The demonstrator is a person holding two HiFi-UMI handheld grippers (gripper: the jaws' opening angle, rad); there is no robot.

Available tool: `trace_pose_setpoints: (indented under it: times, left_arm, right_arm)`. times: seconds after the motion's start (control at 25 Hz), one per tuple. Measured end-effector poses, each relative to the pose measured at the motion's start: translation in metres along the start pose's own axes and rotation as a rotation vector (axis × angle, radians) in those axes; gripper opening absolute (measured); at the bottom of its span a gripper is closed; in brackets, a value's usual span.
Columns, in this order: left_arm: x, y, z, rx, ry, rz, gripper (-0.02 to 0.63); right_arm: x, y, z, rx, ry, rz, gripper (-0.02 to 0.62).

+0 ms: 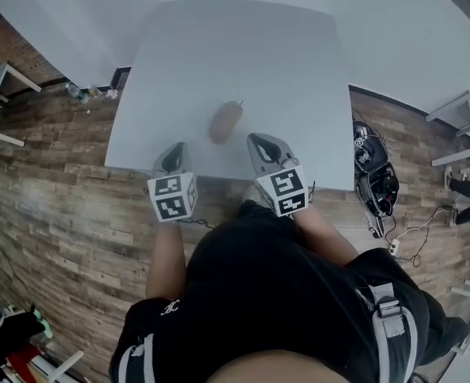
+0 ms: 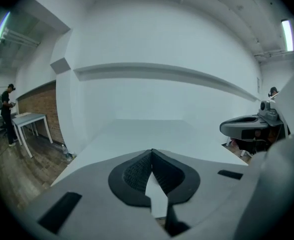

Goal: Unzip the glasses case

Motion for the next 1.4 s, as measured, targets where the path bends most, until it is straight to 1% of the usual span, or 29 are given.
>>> trace_pose_setpoints:
  times: [0.16, 0.2, 0.32, 0.36, 0.48, 0.56, 0.68, 0.8, 0.88, 0.92, 0.96, 1.0, 1.04, 1.12, 1.2, 1.32, 1.36, 1.4]
  left_arm:
    - [0.0, -0.053, 0.015, 0.039, 0.034, -0.003, 0.003]
    - [-0.001, -0.067, 0.018, 0.047, 0.06, -0.014, 0.003]
    - [0.004, -0.103, 0.026, 0.07, 0.17, -0.052, 0.003]
    - [0.005, -0.113, 0.029, 0.076, 0.188, -0.054, 0.003]
    - [0.008, -0.136, 0.035, 0.096, 0.182, -0.035, 0.003]
    - [0.009, -0.147, 0.036, 0.117, 0.172, -0.031, 0.003]
    - [0.017, -0.16, 0.033, 0.154, 0.168, -0.04, 0.003]
    - [0.037, -0.174, 0.028, 0.181, 0.194, -0.06, 0.003]
    - [0.049, -0.182, 0.026, 0.192, 0.194, -0.082, 0.003]
    - [0.054, -0.185, 0.025, 0.195, 0.187, -0.096, 0.003]
    - [0.059, -0.187, 0.024, 0.198, 0.177, -0.113, 0.003]
    - [0.065, -0.189, 0.023, 0.201, 0.168, -0.13, 0.003]
    - [0.072, -0.191, 0.021, 0.206, 0.16, -0.145, 0.003]
    - [0.091, -0.191, 0.018, 0.214, 0.157, -0.175, 0.003]
    - [0.109, -0.187, 0.014, 0.22, 0.161, -0.2, 0.003]
    - [0.133, -0.187, 0.009, 0.232, 0.164, -0.225, 0.003]
    - [0.14, -0.188, 0.007, 0.239, 0.165, -0.233, 0.003]
    - [0.145, -0.189, 0.006, 0.244, 0.165, -0.241, 0.003]
  right_arm:
    - [-0.043, -0.038, 0.003, 0.038, -0.007, 0.022, 0.014]
    - [-0.053, -0.047, 0.002, 0.052, -0.011, 0.029, 0.014]
    - [-0.074, -0.074, -0.002, 0.079, -0.021, 0.064, 0.014]
    - [-0.078, -0.081, -0.003, 0.082, -0.019, 0.08, 0.014]
    - [-0.088, -0.1, -0.01, 0.1, -0.015, 0.12, 0.014]
    - [-0.093, -0.112, -0.017, 0.126, -0.019, 0.131, 0.014]
    - [-0.094, -0.127, -0.024, 0.167, -0.046, 0.119, 0.014]
    - [-0.084, -0.144, -0.035, 0.233, -0.089, 0.096, 0.015]
    - [-0.074, -0.156, -0.046, 0.276, -0.145, 0.062, 0.017]
    - [-0.068, -0.161, -0.052, 0.288, -0.188, 0.039, 0.018]
    - [-0.062, -0.167, -0.058, 0.297, -0.241, 0.016, 0.034]
    - [-0.056, -0.175, -0.063, 0.309, -0.299, -0.006, 0.128]
    - [-0.049, -0.184, -0.067, 0.327, -0.354, -0.037, 0.245]
    - [-0.036, -0.202, -0.078, 0.384, -0.427, -0.134, 0.266]
    - [-0.024, -0.217, -0.091, 0.451, -0.461, -0.233, 0.291]
    - [-0.01, -0.239, -0.114, 0.576, -0.519, -0.351, 0.317]
    - [-0.005, -0.244, -0.12, 0.62, -0.525, -0.387, 0.323]
    - [-0.003, -0.249, -0.123, 0.64, -0.5, -0.417, 0.335]
Point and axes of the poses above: the fingertips, and each gripper's own axes: y backward along the fingers, x to its left, z out of its top, the point moved 10 cm from there along y, backward along the fingers, and after that the axes turned 5 degrees about -x, right-handed, at the moved point
